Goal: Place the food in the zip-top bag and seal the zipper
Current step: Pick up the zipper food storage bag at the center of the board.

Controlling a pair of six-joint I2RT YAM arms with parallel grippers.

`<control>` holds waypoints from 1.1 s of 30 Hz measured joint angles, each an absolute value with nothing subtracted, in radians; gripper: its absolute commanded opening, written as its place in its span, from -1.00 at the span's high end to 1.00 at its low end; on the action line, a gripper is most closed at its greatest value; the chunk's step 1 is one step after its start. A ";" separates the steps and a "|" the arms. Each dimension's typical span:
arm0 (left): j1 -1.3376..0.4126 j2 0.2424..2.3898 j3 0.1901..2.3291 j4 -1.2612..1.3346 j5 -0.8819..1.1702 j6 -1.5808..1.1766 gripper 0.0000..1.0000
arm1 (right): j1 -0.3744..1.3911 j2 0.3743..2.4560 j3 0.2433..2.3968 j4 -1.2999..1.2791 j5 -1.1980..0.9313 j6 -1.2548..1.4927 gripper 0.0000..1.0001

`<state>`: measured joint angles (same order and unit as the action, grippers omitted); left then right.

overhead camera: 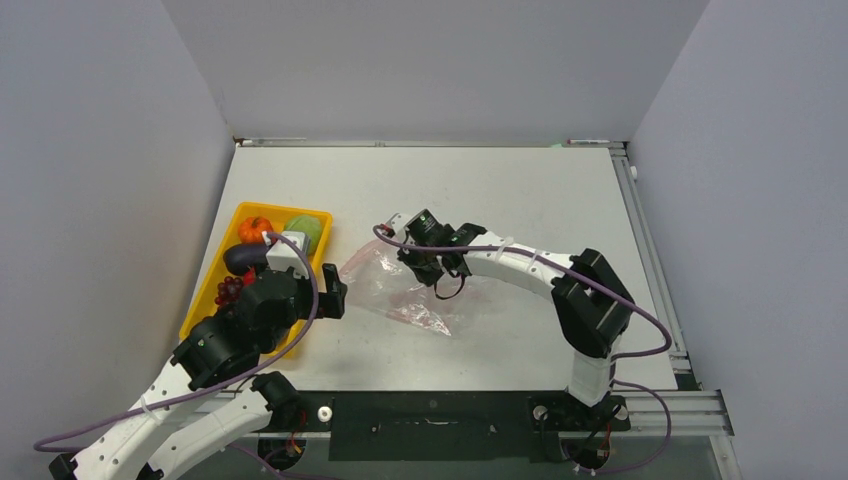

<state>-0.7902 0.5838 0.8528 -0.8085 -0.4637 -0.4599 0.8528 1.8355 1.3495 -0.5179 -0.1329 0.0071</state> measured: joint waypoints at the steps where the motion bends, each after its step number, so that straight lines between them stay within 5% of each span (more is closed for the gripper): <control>1: -0.790 0.585 0.853 -0.809 -0.464 -0.460 -0.92 | 0.854 1.822 1.330 -0.511 -0.131 0.007 0.89; 33: -0.691 0.589 0.850 -0.780 -0.391 -0.495 -0.92 | 0.920 1.126 0.883 -0.295 -0.049 -0.068 0.89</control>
<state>-0.6907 0.5892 0.8505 -0.7799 -0.3908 -0.4950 0.9195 1.1255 0.8833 -0.2951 -0.0494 -0.0677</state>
